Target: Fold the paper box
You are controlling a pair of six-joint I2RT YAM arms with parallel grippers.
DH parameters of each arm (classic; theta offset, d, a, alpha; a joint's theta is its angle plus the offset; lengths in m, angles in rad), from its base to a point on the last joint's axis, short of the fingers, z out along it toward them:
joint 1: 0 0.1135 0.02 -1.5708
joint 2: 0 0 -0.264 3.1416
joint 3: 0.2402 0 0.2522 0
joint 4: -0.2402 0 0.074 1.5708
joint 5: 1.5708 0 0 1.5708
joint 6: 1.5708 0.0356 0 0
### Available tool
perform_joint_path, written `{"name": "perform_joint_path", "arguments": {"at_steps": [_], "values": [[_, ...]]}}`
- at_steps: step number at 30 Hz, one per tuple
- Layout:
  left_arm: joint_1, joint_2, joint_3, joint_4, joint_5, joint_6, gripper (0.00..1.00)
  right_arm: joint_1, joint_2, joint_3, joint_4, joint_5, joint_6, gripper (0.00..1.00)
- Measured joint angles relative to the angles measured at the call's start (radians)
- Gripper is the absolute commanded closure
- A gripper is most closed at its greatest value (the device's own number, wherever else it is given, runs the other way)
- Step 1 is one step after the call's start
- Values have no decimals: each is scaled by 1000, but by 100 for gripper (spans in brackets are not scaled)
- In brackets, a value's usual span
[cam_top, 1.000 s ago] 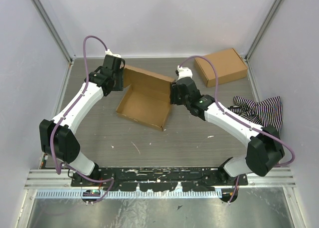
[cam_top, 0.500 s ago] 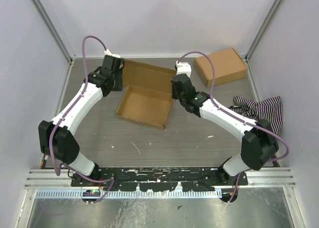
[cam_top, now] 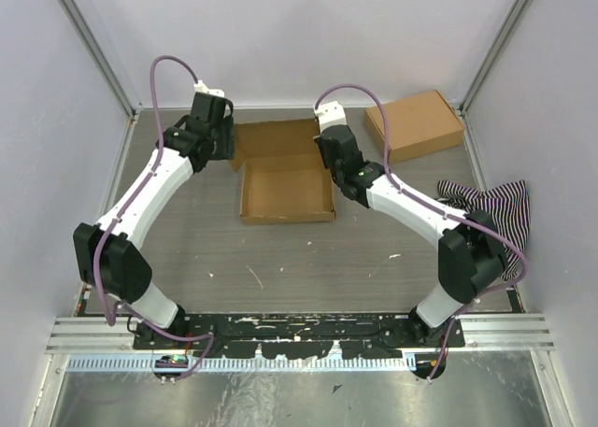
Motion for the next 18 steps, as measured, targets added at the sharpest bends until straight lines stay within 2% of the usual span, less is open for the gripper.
{"name": "perform_joint_path", "arguments": {"at_steps": [8,18], "values": [[11,140,133,5,12,-2,40,-81,54,73,19,-98,-3,99],[14,214,150,21,46,-19,45,-168,62,91,11,-269,50,98]]}}
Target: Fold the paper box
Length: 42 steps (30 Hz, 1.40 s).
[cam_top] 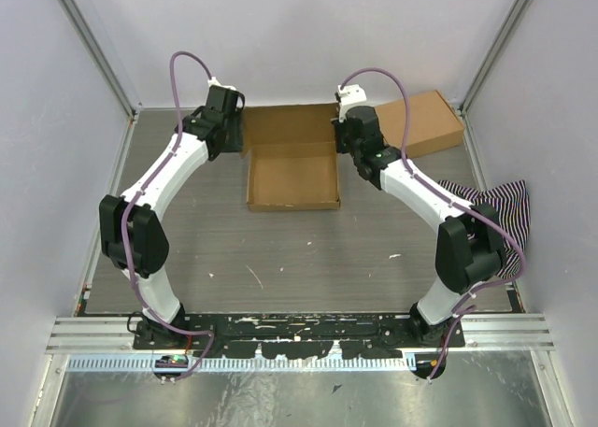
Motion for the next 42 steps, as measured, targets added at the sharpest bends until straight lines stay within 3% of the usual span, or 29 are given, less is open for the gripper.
{"name": "perform_joint_path", "arguments": {"at_steps": [10,16,27,30,34,42], "values": [[5,71,117,24,19,0,44,-68,33,31,-31,-149,29,97],[12,96,153,24,29,0,50,-95,58,64,-56,-214,29,97],[13,106,190,43,37,5,52,-106,90,118,-97,-270,29,97],[13,106,190,59,37,13,65,-107,93,130,-106,-280,29,97],[13,108,190,74,43,19,99,-111,111,164,-127,-290,30,97],[14,111,190,74,80,-11,100,-113,178,256,-193,-301,117,99]]}}
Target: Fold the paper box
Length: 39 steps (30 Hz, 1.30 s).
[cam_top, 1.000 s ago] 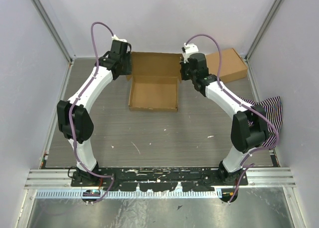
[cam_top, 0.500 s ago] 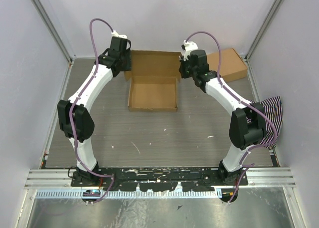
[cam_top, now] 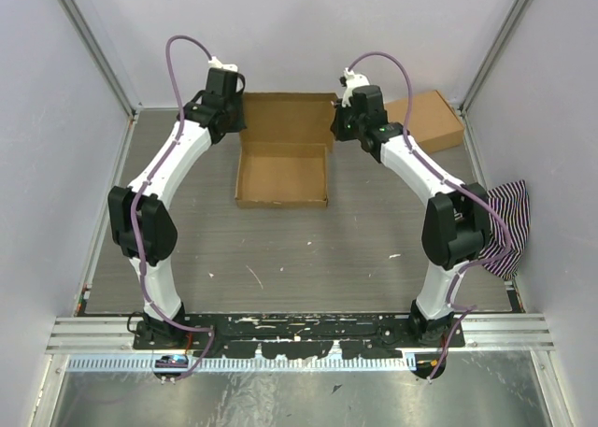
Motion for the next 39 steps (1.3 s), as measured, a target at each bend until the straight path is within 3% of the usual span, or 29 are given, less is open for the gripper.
{"name": "perform_joint_path", "arguments": {"at_steps": [11,18,24,29,34,39], "values": [[4,-13,-48,10,53,-52,100,12,36,23,-2,51,182,99],[5,-89,-154,39,62,-56,100,61,36,23,0,135,243,99],[12,-95,-158,54,61,-51,100,102,45,33,6,226,219,99],[13,-38,-57,64,60,-37,99,104,73,72,50,280,161,99],[14,29,26,83,57,-28,96,96,91,95,103,310,105,99],[16,47,10,98,58,-28,90,93,104,81,132,315,84,99]]}}
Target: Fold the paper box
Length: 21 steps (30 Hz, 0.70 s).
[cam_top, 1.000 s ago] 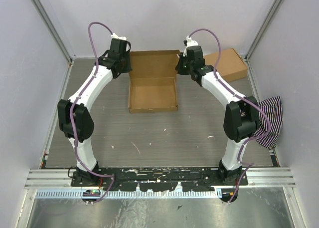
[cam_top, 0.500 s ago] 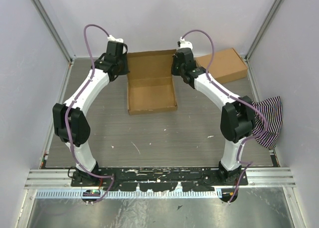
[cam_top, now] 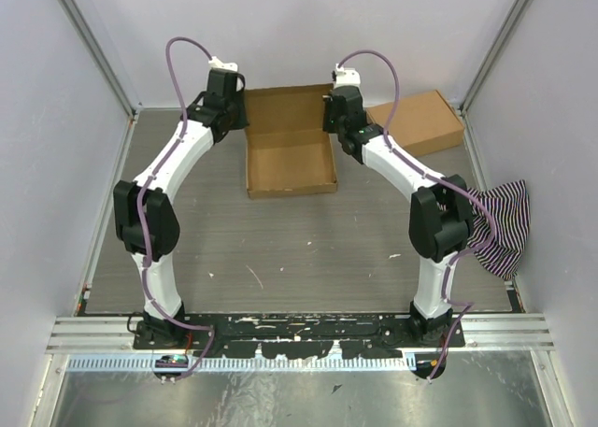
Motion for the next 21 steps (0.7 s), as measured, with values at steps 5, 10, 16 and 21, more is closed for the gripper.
{"name": "perform_joint_path", "arguments": {"at_steps": [5,10,16,21], "values": [[-1,-10,-109,48,16,-2,87,0,0,-88,45,-1,4,99],[-4,-44,-228,60,43,-11,82,12,-34,-210,95,-11,21,96],[-11,-130,-345,56,65,-19,54,47,-136,-333,81,-13,45,48],[-13,-257,-445,37,68,-24,49,77,-251,-448,-2,-8,56,39]]}}
